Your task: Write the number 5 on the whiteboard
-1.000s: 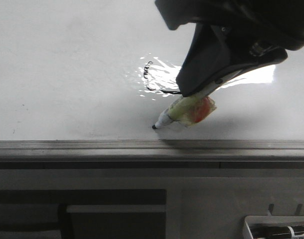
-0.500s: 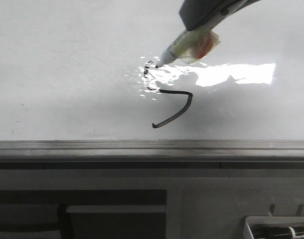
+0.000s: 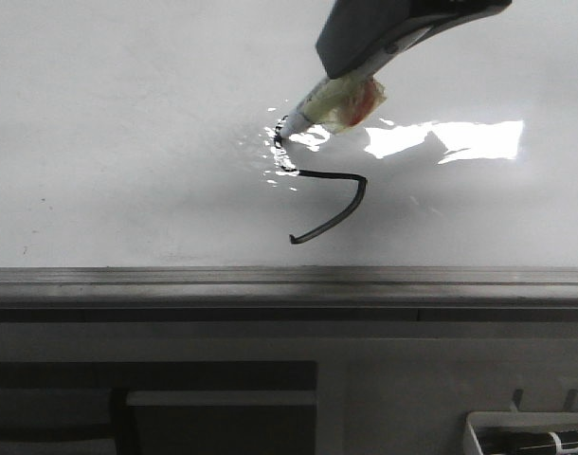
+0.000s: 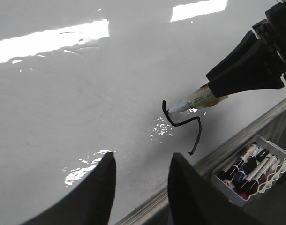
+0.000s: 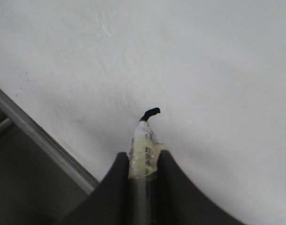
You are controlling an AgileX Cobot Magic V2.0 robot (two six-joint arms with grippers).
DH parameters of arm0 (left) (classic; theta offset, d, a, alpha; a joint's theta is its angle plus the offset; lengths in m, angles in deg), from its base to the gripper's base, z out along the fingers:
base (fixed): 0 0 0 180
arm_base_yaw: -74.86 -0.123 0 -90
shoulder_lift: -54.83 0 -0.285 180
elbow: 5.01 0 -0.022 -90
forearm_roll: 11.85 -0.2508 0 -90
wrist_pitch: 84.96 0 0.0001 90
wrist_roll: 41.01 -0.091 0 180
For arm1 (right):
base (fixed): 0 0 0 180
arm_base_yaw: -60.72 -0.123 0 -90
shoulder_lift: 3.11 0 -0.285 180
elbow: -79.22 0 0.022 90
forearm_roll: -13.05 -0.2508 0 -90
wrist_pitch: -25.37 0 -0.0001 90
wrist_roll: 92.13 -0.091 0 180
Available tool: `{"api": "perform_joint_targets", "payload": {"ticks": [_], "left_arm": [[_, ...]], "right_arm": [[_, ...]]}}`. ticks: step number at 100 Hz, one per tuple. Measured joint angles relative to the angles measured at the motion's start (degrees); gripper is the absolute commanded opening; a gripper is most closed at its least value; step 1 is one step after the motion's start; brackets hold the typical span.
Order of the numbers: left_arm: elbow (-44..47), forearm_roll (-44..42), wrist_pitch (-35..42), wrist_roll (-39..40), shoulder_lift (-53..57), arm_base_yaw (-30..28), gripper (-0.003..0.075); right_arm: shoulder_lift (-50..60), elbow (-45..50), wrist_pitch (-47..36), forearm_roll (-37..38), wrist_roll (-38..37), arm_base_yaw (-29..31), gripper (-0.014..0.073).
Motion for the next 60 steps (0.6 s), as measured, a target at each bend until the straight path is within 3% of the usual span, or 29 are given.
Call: {"api": "perform_joint_targets", "payload": {"ticks": [60], "left_arm": [[0.0,0.0,0.0,0.0,0.0,0.0,0.024]], "right_arm": [[-0.5,-0.6,0.8,-2.0,-2.7,2.9,-0.004]]}}
